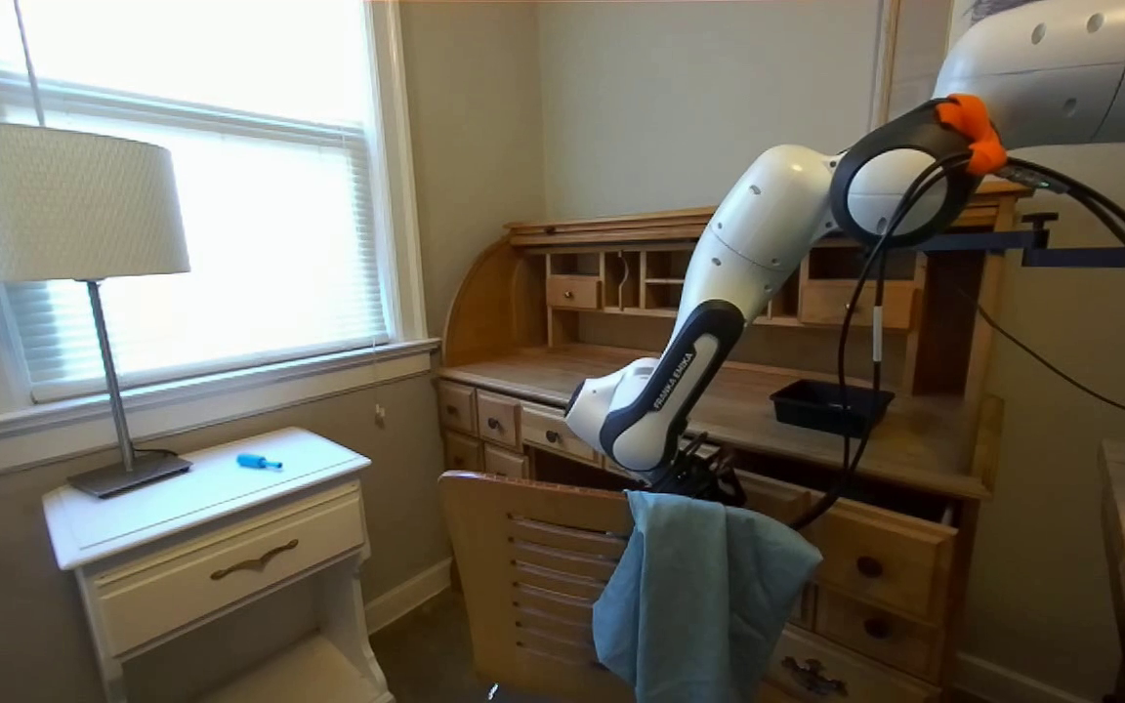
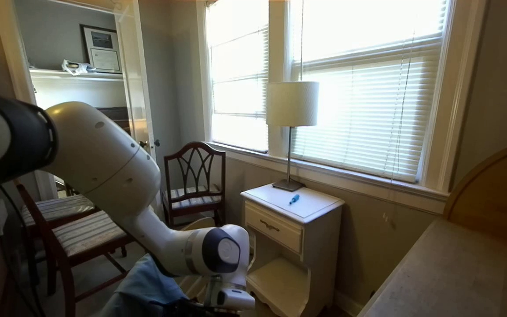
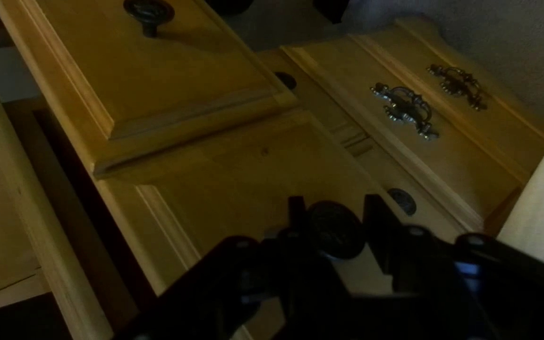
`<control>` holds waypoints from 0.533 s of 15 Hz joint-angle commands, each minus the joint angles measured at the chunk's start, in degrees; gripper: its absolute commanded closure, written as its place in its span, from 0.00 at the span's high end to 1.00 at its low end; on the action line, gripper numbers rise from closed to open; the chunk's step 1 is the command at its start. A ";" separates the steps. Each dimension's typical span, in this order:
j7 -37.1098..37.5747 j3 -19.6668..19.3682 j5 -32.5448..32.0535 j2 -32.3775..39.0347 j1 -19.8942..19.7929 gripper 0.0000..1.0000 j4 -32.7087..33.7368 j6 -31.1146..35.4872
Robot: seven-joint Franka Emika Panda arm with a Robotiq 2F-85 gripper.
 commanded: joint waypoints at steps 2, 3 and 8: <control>0.09 4.50 2.03 -1.41 2.83 0.10 0.76 3.36; -0.07 4.56 2.01 -1.53 3.11 0.10 0.70 3.25; -1.62 8.29 1.29 -1.39 4.25 0.10 2.07 9.19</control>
